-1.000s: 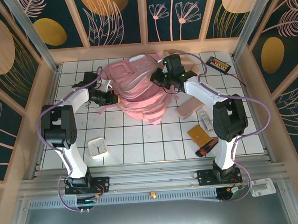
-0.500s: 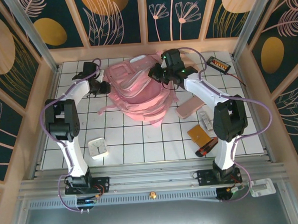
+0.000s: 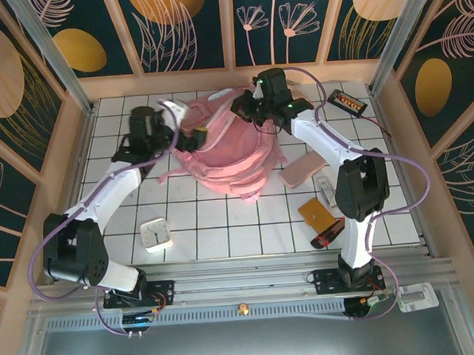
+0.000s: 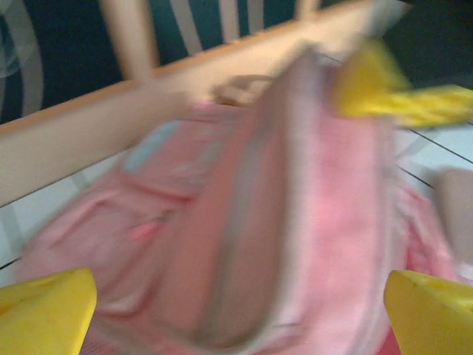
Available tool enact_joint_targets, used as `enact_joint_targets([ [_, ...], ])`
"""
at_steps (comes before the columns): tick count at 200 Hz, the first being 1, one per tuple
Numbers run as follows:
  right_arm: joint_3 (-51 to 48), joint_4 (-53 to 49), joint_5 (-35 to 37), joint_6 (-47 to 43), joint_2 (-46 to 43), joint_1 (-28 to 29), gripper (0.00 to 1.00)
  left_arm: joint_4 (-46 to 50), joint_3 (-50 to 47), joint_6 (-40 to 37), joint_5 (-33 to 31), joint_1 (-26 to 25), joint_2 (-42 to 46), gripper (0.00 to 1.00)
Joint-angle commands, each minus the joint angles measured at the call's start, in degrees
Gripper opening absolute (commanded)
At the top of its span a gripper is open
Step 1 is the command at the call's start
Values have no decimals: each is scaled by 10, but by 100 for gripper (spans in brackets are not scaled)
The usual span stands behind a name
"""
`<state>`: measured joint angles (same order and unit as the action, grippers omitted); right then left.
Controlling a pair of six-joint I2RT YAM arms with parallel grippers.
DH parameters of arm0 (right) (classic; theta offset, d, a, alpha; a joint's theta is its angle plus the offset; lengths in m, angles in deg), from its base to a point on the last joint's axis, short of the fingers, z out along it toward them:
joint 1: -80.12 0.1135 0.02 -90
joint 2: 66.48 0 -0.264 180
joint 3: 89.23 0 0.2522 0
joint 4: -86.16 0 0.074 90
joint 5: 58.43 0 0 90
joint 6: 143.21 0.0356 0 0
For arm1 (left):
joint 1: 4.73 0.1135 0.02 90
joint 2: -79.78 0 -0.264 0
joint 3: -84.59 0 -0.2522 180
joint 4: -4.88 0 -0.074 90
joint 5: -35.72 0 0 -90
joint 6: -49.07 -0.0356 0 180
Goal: Pack the student bag
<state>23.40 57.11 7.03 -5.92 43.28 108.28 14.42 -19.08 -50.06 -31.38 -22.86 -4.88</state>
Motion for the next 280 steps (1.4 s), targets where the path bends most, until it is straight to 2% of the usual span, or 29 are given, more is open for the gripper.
enact_joint_targets([
  [1,50,53,-49,6,5,0,0,1,3,-78,9,-27,2,99],
  [27,76,52,-67,11,25,-2,0,35,25,-130,-45,-65,-5,99],
  [49,82,61,-82,21,29,-3,0,79,74,-168,-196,-103,-60,99],
  [71,77,67,-98,28,23,-3,0,74,125,-156,-364,-120,-116,99],
  [83,69,65,-106,29,18,-6,0,82,162,-142,-420,-122,-151,99],
  [107,53,65,-113,29,5,-14,0,101,214,-125,-474,-125,-191,99],
  [118,44,63,-116,32,-1,-20,0,109,223,-122,-478,-125,-199,89],
  [135,29,64,-122,36,-8,-31,0,125,234,-115,-463,-125,-208,62],
  [139,26,64,-122,38,-10,-34,4,128,235,-113,-459,-125,-210,51],
  [148,18,65,-123,40,-14,-39,12,133,239,-104,-459,-125,-214,17],
  [157,13,66,-126,40,-19,-46,18,140,246,-93,-461,-126,-220,0],
  [164,9,63,-126,40,-23,-52,24,152,255,-89,-461,-125,-224,0],
  [174,6,46,-125,38,-32,-65,38,166,265,-81,-461,-125,-228,0],
  [183,1,25,-121,32,-45,-81,45,173,267,-76,-464,-125,-229,0],
  [222,-95,-54,-46,-15,-150,-169,62,201,270,-46,-467,-125,-228,0],
  [257,-192,-44,5,-3,-167,-248,63,225,290,-15,-462,-125,-232,0],
  [280,-164,-43,33,-27,-101,-271,63,224,289,10,-451,-124,-225,0],
])
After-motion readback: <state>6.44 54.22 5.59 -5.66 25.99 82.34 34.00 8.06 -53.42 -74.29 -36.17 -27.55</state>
